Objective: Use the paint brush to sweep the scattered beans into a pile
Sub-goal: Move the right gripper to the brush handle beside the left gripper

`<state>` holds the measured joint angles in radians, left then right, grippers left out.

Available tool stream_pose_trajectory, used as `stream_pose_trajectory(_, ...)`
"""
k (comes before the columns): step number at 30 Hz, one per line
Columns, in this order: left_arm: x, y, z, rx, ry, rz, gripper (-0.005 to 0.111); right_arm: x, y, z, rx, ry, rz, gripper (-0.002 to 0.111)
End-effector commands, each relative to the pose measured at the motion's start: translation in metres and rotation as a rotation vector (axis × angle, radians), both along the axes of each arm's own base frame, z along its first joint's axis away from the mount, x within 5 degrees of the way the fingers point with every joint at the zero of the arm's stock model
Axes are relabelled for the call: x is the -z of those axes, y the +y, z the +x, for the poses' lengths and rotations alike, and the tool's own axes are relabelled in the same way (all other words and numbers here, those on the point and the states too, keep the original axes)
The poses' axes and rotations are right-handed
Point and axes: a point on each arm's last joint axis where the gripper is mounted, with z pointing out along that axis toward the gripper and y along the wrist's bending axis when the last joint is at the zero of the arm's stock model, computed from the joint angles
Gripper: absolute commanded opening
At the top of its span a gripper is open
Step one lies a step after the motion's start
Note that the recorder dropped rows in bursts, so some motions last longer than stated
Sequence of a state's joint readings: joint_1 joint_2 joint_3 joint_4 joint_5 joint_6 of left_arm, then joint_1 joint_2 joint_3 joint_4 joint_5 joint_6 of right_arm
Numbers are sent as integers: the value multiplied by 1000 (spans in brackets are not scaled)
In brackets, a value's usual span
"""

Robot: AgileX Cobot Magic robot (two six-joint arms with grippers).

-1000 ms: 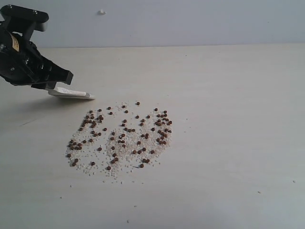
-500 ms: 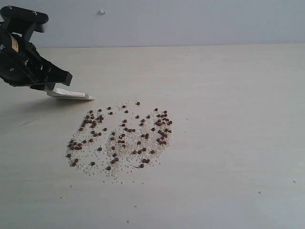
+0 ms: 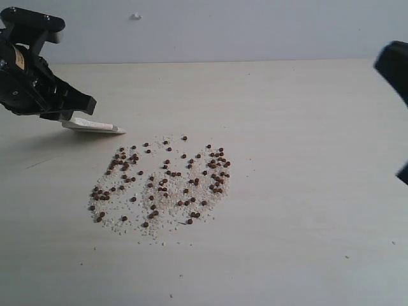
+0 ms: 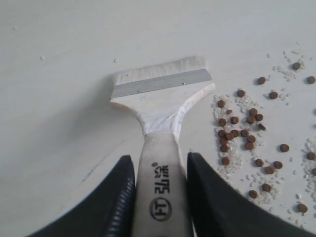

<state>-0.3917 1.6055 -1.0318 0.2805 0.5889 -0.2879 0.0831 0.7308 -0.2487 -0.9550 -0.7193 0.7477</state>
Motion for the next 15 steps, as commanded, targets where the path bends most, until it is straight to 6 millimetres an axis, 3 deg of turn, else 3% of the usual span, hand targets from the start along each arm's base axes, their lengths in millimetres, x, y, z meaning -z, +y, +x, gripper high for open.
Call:
stream_pose_trajectory(1,-6,1,1,12,-32,-1,0,14,13,67,-112,31,-188,0)
stream_pose_trajectory(4,-6,1,1,19,-34,1,0,42,26,110,-269,46,-284,1)
stream_pose_trajectory(8,-7,0,2,22,-37,0,0,72,47,145,-464,29,-301,9)
stream_pose_trajectory(11,-7,0,2,24,-47,-5,0,98,70,163,-532,-3,-354,20)
stream_pose_trajectory(15,-7,0,3,25,-51,-7,0,119,112,183,-572,-86,-375,42)
